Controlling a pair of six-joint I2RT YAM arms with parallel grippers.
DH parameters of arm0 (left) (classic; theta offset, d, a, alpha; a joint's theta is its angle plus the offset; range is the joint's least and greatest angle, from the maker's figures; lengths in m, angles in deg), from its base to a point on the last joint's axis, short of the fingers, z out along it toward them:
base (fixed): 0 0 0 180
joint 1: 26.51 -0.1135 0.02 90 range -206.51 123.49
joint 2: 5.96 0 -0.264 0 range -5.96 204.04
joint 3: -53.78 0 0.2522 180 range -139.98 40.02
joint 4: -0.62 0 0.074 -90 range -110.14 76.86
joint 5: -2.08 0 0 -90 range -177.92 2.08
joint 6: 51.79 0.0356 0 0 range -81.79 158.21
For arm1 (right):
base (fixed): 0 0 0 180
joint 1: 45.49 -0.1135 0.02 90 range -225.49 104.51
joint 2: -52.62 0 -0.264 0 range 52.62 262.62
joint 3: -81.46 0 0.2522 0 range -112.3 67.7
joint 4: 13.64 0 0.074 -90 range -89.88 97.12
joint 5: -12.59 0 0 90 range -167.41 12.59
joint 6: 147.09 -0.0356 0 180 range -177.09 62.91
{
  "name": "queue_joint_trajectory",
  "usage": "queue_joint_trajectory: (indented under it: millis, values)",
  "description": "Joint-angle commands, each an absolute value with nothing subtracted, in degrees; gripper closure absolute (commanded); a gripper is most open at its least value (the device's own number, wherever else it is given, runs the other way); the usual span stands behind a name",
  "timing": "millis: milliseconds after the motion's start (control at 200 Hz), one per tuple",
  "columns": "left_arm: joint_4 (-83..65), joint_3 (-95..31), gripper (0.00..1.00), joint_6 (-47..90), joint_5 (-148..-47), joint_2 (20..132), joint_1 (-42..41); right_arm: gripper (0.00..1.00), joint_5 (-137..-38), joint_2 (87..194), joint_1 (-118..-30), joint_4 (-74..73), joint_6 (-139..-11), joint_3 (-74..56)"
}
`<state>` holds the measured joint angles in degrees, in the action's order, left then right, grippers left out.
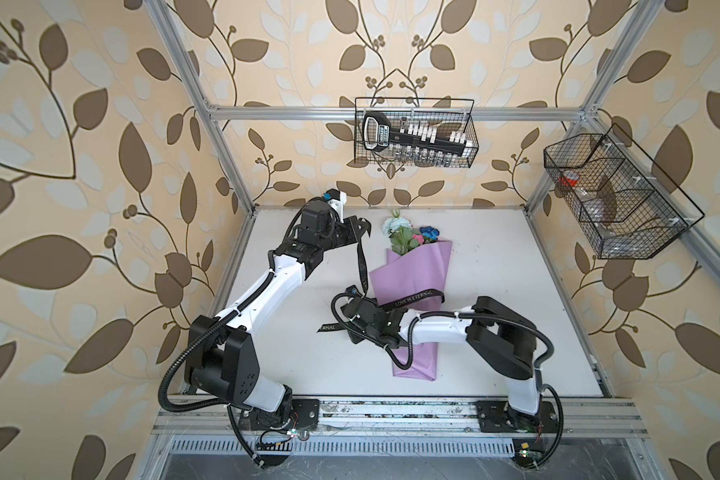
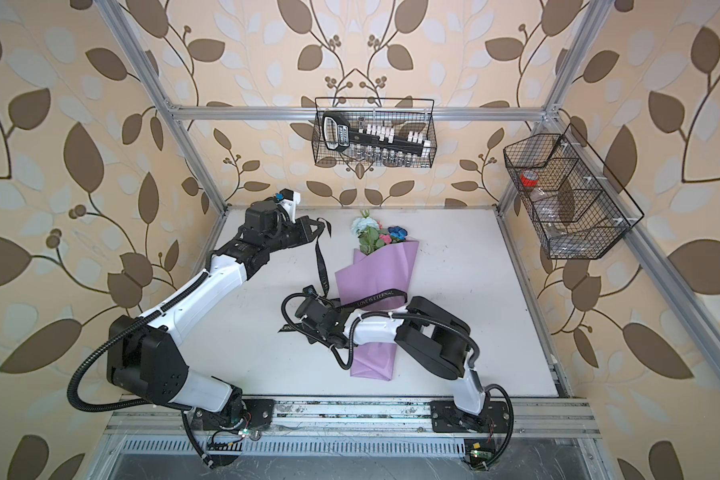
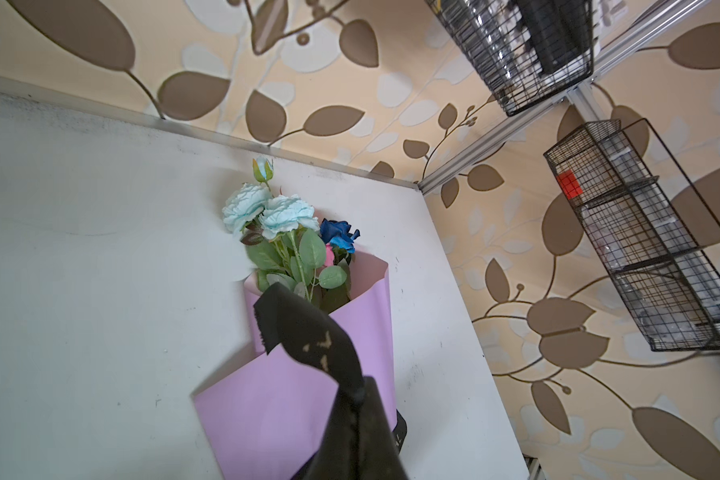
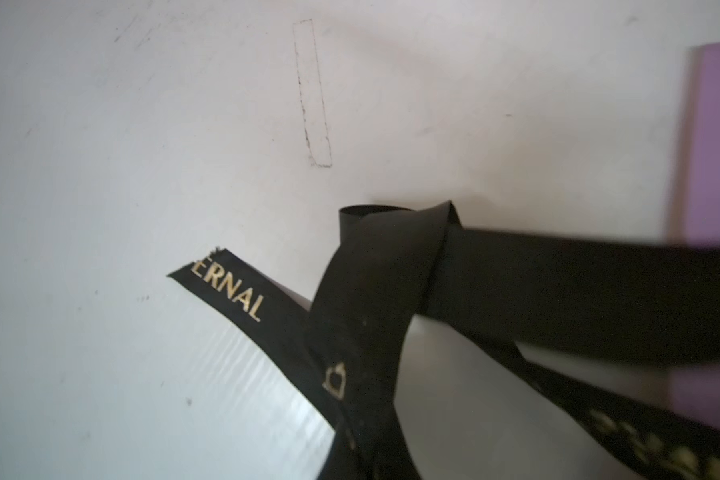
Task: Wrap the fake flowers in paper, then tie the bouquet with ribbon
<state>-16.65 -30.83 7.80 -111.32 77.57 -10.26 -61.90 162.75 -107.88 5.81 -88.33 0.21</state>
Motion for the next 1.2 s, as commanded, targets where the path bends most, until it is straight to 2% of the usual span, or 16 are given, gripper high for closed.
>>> queue_joint_trajectory:
  millis: [0,360,580,770,1010,1195]
  values:
    - [-16.3,-31.1,1.0,8.9,-110.1,72.8,-12.3,1.0,-58.8,154.7,-108.0,14.2,-90.0,3.8]
    - [-23.0,-24.4,1.0,6.8,-102.9,62.6,-13.3,1.0,-48.9,137.5,-105.4,31.7,-92.6,8.8]
    - [-27.9,-15.0,1.0,1.9,-99.3,55.1,-13.3,1.0,-46.2,129.0,-101.1,34.7,-90.8,10.5]
    - [-28.9,-9.3,1.0,-1.2,-100.7,50.1,-13.2,1.0,-41.7,124.3,-100.8,29.8,-88.6,14.7]
    - [-28.1,-9.0,1.0,-2.1,-102.8,49.6,-13.1,1.0,-44.3,118.0,-100.8,15.1,-92.6,26.3]
    - [-27.5,-10.3,1.0,-2.5,-103.3,49.8,-13.0,1.0,-43.7,117.0,-100.8,10.7,-93.1,26.6]
